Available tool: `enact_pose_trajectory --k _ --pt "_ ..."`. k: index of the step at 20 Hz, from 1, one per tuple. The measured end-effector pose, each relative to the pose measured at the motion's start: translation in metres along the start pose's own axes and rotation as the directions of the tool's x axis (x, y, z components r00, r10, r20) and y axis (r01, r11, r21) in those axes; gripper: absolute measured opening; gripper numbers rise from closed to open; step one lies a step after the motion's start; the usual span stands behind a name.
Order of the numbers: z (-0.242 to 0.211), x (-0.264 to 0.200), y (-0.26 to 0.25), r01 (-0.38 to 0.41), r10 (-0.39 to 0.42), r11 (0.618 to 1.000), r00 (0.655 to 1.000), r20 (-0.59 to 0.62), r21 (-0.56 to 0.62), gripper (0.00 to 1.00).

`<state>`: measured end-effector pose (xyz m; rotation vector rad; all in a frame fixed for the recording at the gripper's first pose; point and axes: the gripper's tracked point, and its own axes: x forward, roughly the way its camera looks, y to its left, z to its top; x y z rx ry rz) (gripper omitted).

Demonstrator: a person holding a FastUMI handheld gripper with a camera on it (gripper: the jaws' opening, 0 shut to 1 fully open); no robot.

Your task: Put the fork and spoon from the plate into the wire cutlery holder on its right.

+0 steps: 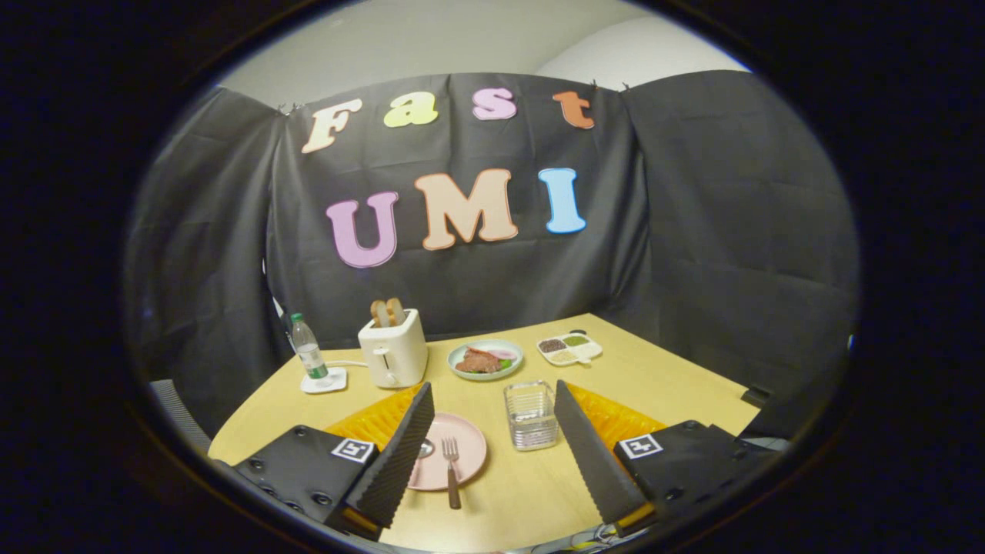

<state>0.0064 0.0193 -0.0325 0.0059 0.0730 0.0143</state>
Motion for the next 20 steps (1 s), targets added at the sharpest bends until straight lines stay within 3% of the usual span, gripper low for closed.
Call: enact_pose_trajectory --k 11,20 --pt "-0.057 0.034 0.014 -0.075 0.069 0.996 0.991 -0.113 -0.050 0.99" --pt "-0.148 0.047 0.031 -0.189 0.142 0.973 0.941 -0.306 -0.129 0.99"
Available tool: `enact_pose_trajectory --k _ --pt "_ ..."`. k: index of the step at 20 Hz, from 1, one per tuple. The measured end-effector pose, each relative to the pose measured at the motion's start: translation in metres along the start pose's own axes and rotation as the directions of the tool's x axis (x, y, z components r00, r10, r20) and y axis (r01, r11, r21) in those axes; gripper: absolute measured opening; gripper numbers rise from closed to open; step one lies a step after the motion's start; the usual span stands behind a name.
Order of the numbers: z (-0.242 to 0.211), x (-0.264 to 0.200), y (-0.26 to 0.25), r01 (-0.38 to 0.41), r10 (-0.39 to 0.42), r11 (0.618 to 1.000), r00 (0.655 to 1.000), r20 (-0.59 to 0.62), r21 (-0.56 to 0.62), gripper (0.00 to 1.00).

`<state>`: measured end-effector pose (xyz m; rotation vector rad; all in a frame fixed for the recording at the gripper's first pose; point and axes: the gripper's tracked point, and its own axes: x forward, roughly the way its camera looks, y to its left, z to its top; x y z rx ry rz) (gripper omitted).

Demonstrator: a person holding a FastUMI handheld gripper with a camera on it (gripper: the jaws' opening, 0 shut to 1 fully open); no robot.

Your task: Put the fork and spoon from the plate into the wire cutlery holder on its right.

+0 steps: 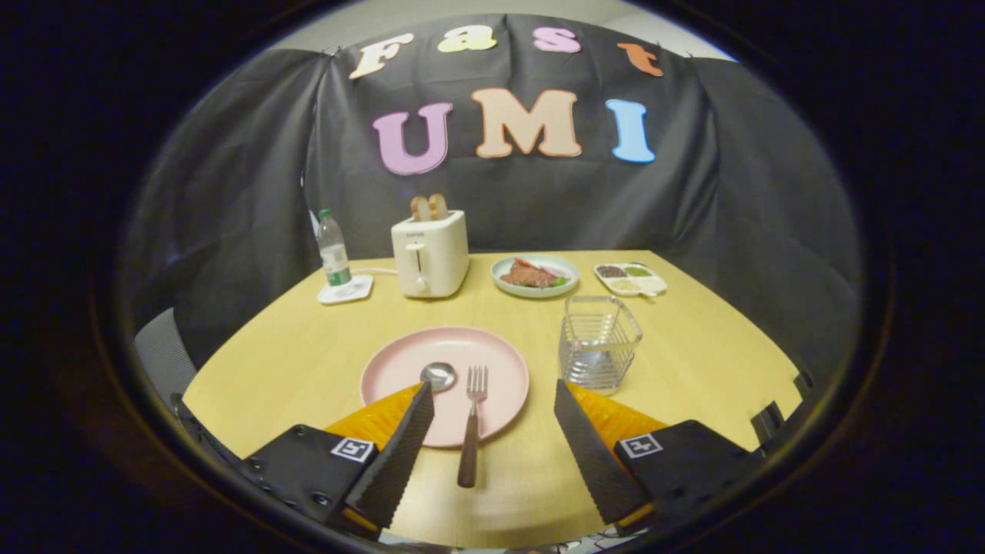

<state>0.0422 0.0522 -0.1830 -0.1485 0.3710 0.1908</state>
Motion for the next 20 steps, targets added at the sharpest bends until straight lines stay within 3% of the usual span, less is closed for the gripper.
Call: enact_pose_trajectory --k 8,11,14,20 --pt "-0.051 0.018 0.011 -0.056 0.053 0.998 0.990 -0.133 -0.023 0.99" --pt "-0.056 0.025 0.016 -0.066 0.061 0.997 0.987 -0.152 -0.028 0.88" --pt "-0.059 0.029 0.017 -0.071 0.066 0.997 0.982 -0.174 -0.022 0.75" --pt "-0.061 0.027 0.014 -0.047 0.033 0.997 0.979 -0.201 -0.066 0.18"
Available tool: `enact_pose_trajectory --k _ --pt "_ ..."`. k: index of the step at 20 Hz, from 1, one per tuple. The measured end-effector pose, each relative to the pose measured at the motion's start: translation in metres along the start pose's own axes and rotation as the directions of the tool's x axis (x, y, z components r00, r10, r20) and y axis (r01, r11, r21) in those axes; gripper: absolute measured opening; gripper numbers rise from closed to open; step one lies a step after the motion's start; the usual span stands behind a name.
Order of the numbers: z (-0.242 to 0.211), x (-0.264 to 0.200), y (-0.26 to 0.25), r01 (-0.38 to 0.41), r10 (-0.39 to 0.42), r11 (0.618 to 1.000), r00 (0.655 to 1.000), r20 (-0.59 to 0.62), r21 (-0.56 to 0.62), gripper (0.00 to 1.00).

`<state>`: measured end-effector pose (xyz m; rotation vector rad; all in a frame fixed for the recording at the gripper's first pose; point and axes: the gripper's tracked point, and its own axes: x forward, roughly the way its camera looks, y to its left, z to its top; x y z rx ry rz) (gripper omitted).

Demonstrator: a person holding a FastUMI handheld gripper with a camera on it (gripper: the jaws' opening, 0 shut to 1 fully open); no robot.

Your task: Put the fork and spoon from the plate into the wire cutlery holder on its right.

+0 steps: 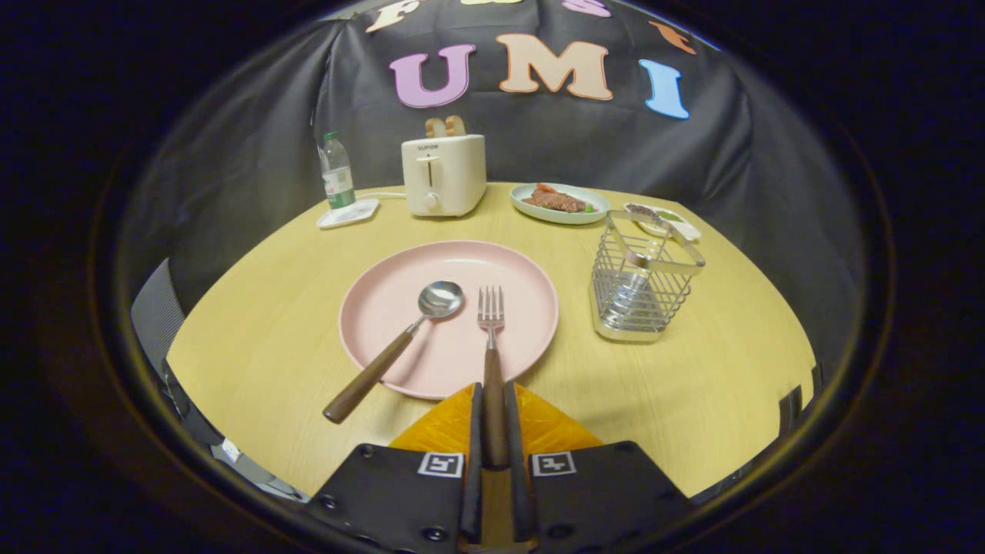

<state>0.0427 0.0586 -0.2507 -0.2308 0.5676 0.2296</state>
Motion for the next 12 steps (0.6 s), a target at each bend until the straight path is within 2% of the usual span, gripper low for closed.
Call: enact_pose_trajectory --k 1,5,12 --pt "0.001 0.000 0.002 -0.005 0.005 1.000 1.000 0.000 -0.008 0.14" --pt "0.001 -0.003 0.000 0.003 -0.003 1.000 1.000 -0.009 -0.022 0.09" --pt "0.028 -0.030 0.000 -0.018 0.018 1.000 1.000 0.022 0.024 0.09"
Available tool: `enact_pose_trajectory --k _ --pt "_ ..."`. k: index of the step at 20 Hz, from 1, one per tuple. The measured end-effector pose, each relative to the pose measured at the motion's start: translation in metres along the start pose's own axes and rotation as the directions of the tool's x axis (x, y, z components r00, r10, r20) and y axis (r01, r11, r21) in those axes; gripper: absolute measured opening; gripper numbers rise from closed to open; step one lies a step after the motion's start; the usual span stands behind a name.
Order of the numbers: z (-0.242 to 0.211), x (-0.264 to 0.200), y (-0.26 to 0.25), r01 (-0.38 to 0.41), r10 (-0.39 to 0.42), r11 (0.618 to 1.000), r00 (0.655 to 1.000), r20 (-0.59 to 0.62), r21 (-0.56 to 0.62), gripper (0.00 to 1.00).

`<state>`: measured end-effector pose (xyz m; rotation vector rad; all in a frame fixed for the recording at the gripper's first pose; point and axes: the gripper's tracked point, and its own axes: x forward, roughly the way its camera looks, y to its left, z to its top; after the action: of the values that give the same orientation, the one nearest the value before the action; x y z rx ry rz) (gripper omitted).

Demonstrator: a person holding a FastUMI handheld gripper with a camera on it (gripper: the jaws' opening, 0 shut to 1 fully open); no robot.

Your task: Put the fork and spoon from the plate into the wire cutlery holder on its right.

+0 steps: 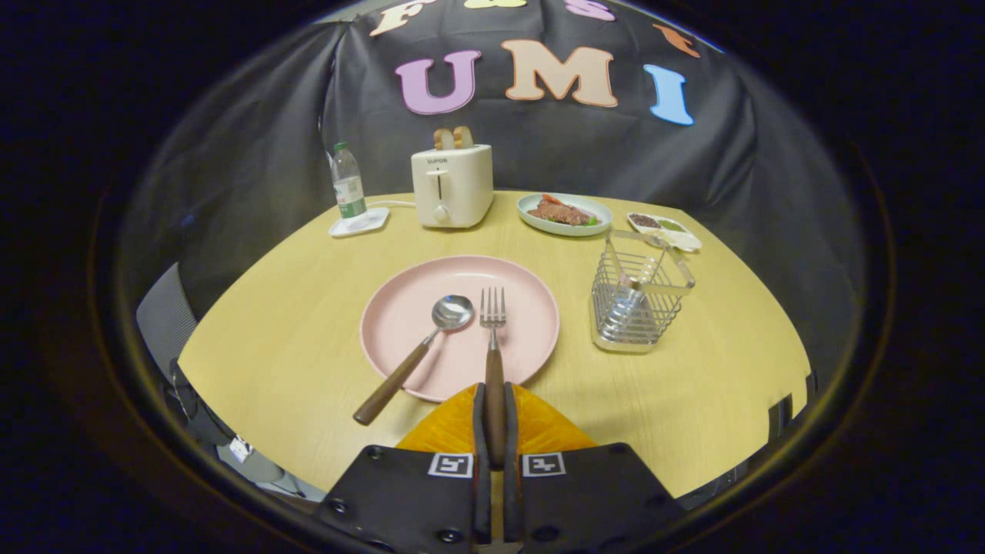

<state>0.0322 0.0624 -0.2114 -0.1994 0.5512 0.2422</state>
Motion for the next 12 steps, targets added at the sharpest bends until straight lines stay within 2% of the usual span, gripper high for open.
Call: enact_pose_trajectory --k 6,12 --pt "0.042 -0.037 -0.038 0.016 -0.017 0.999 0.999 0.028 0.051 0.09" --pt "0.069 -0.055 -0.104 0.108 -0.110 0.991 0.994 0.025 0.078 0.09"
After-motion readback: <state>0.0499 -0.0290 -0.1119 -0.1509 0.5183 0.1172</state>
